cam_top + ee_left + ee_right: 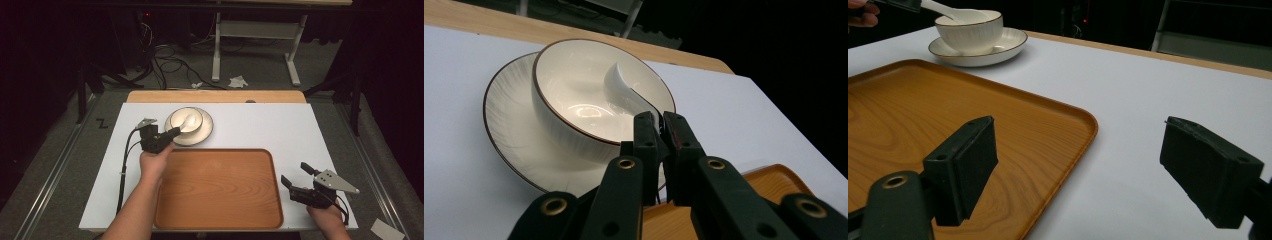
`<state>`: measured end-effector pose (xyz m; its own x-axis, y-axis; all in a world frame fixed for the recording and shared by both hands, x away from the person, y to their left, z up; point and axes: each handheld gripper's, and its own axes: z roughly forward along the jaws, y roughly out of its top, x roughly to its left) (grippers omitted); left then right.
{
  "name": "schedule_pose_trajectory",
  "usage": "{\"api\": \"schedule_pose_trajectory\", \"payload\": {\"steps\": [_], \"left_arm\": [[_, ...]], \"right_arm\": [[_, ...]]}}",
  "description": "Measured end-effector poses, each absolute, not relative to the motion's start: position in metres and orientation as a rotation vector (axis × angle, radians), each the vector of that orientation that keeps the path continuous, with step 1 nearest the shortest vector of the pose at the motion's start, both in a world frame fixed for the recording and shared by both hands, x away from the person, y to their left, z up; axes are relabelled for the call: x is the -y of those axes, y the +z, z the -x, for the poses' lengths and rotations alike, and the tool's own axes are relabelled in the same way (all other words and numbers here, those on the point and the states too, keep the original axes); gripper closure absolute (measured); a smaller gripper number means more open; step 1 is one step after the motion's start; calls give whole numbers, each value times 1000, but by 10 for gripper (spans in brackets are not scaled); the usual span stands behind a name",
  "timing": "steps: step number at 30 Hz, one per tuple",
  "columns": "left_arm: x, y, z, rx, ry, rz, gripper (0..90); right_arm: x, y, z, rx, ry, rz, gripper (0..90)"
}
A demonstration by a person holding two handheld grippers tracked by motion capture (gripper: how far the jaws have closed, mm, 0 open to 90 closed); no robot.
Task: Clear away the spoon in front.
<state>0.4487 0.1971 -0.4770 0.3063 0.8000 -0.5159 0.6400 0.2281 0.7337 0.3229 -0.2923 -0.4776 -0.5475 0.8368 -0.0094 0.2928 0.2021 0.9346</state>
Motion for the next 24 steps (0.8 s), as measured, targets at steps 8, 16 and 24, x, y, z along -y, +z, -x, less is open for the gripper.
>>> {"api": "schedule_pose_trajectory", "payload": {"steps": [8, 16, 24], "left_arm": [[-197, -473, -445, -1363, 225, -1488, 857], [-196, -465, -437, -1311, 265, -1487, 857], [-197, -457, -427, -1254, 330, -1511, 857]], "right_arm": [[292, -478, -323, -1954, 1336, -1047, 165], [292, -478, -323, -1954, 1336, -1047, 165], [292, -478, -323, -1953, 1332, -1047, 165]]}}
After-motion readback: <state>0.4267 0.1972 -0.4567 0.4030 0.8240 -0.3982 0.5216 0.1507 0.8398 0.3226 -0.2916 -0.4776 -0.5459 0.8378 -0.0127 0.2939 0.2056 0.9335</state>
